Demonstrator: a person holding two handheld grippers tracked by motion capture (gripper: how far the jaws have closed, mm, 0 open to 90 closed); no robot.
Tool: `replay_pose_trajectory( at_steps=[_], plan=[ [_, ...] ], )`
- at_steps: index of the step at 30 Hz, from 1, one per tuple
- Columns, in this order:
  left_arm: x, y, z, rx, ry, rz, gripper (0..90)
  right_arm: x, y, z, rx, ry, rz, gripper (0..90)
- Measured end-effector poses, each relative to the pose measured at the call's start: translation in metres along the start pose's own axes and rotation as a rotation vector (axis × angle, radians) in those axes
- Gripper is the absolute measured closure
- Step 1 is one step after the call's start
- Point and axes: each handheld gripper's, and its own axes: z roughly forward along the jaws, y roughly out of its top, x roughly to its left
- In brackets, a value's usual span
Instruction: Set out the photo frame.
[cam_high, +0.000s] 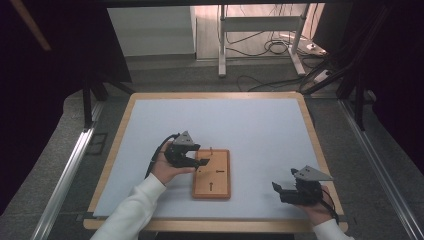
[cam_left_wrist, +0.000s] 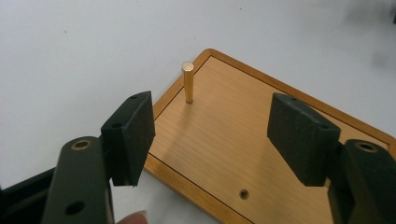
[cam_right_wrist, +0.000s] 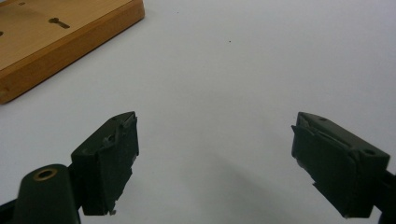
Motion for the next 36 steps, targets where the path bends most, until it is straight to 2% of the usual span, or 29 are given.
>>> replay_pose_trajectory(
  at_steps=[4, 9, 15, 20, 25, 30, 36],
  plan=[
    [0.003, 0.003, 0.005, 0.002, -0.008, 0.0, 32.4, 0.001, 0.0, 0.0, -0.005, 0.007, 0.005, 14.8],
    [0.007, 0.011, 0.013, 0.009, -0.019, 0.026, 33.5, 0.005, 0.001, 0.0, -0.009, 0.02, -0.01, 14.8],
    [0.01, 0.013, 0.021, 0.029, -0.024, 0.036, 36.1, 0.006, 0.001, 0.0, -0.006, 0.02, -0.013, 14.8],
    [0.011, 0.013, 0.029, 0.048, -0.028, 0.046, 41.3, 0.006, 0.001, 0.0, -0.005, 0.019, -0.014, 14.8],
    [0.016, 0.012, 0.034, 0.048, -0.009, 0.04, 49.5, 0.006, 0.0, 0.001, -0.001, 0.021, -0.014, 14.8],
    [0.018, 0.012, 0.04, 0.043, -0.035, 0.043, 57.0, 0.006, 0.0, 0.002, 0.004, 0.022, -0.014, 14.8],
    [0.019, 0.013, 0.044, 0.037, -0.032, 0.045, 67.7, 0.006, 0.0, 0.002, 0.009, 0.021, -0.016, 14.8]
  ],
)
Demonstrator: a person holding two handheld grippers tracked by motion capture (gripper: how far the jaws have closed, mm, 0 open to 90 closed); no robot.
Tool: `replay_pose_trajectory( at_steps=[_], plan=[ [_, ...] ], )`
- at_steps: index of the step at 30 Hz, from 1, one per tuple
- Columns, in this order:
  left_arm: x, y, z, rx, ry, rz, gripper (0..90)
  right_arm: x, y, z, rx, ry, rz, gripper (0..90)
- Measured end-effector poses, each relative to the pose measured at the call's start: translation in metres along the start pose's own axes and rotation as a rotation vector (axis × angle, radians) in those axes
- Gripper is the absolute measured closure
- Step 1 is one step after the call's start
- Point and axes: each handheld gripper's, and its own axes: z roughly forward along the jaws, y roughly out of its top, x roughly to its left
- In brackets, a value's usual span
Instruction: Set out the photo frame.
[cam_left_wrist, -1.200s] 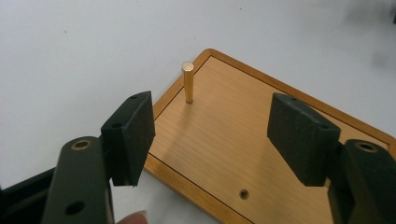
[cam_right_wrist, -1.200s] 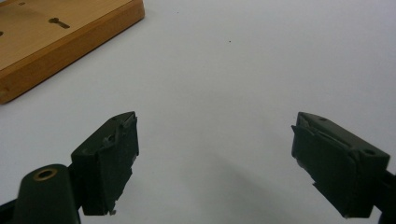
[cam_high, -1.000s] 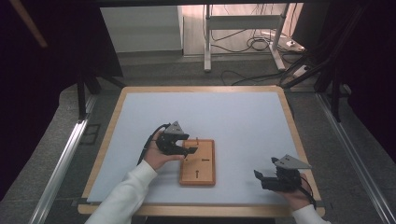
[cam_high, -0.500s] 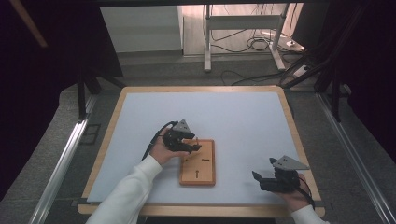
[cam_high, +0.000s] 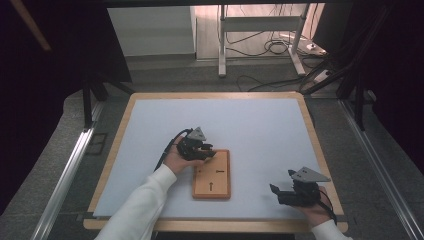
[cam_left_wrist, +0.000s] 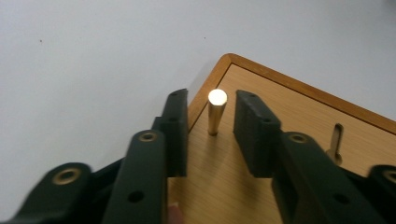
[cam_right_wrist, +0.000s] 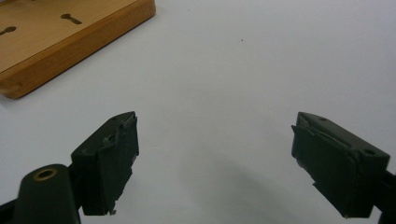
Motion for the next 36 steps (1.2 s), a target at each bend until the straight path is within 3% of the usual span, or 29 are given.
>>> replay_pose_trajectory(
  at_steps=[8, 10, 15, 25, 36],
  plan=[
    [-0.001, 0.0, 0.003, 0.0, -0.009, 0.004, 77.7, 0.0, 0.0, 0.0, -0.002, 0.003, -0.001, 14.8],
    [-0.001, 0.0, 0.004, 0.013, 0.006, -0.001, 81.8, 0.0, 0.0, 0.0, -0.002, 0.003, -0.002, 14.8],
    [0.002, -0.001, 0.005, 0.011, -0.016, -0.007, 84.4, 0.003, 0.001, 0.0, -0.009, 0.009, -0.015, 14.9],
    [0.007, 0.0, 0.004, 0.021, -0.057, -0.046, 84.5, 0.022, 0.009, 0.001, -0.029, 0.021, -0.096, 14.3],
    [0.014, 0.002, 0.005, 0.046, -0.103, -0.092, 83.9, 0.059, 0.021, 0.008, -0.006, 0.052, -0.238, 12.7]
  ],
)
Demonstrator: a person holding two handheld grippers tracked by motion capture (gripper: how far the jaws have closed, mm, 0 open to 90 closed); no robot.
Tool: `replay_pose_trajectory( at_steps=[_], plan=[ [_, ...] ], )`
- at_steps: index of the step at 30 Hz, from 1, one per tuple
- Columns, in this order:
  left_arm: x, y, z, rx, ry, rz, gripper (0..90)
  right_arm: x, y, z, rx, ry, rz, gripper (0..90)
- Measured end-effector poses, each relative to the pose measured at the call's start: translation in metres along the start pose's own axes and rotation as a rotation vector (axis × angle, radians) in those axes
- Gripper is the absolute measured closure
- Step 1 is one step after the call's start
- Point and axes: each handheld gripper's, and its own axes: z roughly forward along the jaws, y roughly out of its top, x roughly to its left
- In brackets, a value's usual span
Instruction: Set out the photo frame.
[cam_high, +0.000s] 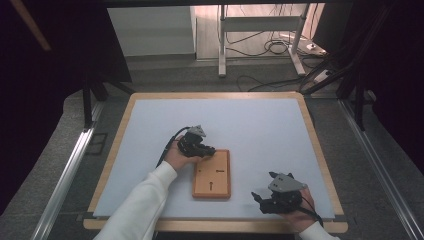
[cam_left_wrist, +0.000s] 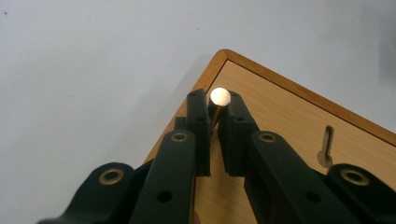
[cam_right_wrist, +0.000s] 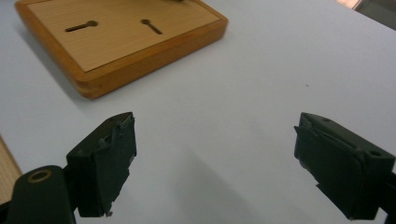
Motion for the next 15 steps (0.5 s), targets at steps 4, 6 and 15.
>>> replay_pose_trajectory(
  at_steps=[4, 6, 15],
  plan=[
    [0.004, 0.001, 0.0, 0.006, -0.023, -0.011, 84.0, 0.017, 0.009, 0.006, 0.013, -0.001, -0.074, 11.9],
    [0.005, 0.002, 0.0, 0.01, -0.029, -0.01, 84.0, 0.022, 0.012, 0.009, 0.013, 0.008, -0.087, 11.9],
    [0.011, 0.004, 0.0, 0.018, -0.057, -0.032, 84.0, 0.044, 0.024, 0.026, 0.024, 0.003, -0.185, 9.9]
  ],
)
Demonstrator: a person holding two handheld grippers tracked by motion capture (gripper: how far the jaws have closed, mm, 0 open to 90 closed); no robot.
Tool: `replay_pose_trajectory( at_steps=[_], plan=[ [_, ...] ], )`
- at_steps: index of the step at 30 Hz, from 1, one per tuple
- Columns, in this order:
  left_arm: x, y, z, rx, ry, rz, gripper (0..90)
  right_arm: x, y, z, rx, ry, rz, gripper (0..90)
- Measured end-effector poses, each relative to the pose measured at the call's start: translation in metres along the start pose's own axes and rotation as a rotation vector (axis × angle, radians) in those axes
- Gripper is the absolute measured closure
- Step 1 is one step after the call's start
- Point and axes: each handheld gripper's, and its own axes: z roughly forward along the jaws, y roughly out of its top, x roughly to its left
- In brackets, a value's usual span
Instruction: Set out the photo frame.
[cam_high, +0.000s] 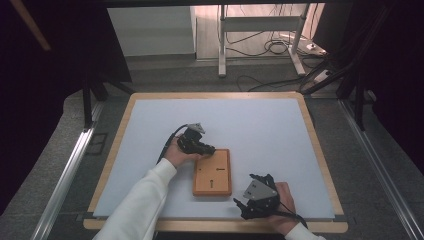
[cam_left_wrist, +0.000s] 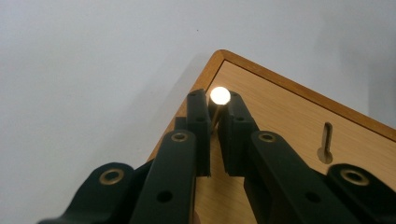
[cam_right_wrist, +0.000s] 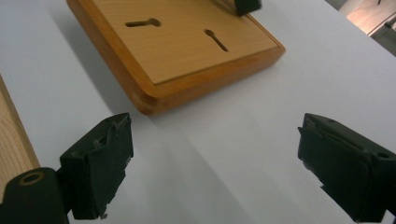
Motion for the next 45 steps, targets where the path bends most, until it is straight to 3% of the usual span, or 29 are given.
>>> replay_pose_trajectory(
  at_steps=[8, 12, 21, 28, 32, 36, 45],
  plan=[
    [0.004, 0.002, 0.0, 0.007, -0.02, -0.012, 84.1, 0.016, 0.013, 0.013, 0.003, -0.019, -0.093, 9.9],
    [0.004, 0.002, 0.0, 0.011, -0.024, -0.014, 84.0, 0.022, 0.018, 0.024, 0.012, -0.029, -0.108, 9.9],
    [0.005, 0.003, 0.0, 0.013, -0.025, -0.017, 84.1, 0.038, 0.033, 0.048, 0.009, -0.088, -0.182, 11.8],
    [0.006, 0.003, 0.0, 0.006, -0.022, -0.029, 84.8, 0.04, 0.038, 0.054, 0.01, -0.137, -0.22, 14.5],
    [0.006, 0.002, 0.001, -0.007, -0.017, -0.039, 84.9, 0.04, 0.04, 0.054, 0.007, -0.162, -0.241, 17.4],
    [0.002, 0.003, 0.001, -0.012, 0.019, -0.019, 84.9, 0.04, 0.043, 0.051, -0.017, -0.173, -0.263, 24.9],
    [0.003, 0.002, 0.001, -0.027, 0.032, -0.032, 84.1, 0.033, 0.048, 0.045, -0.028, -0.156, -0.262, 41.3]
  ],
)
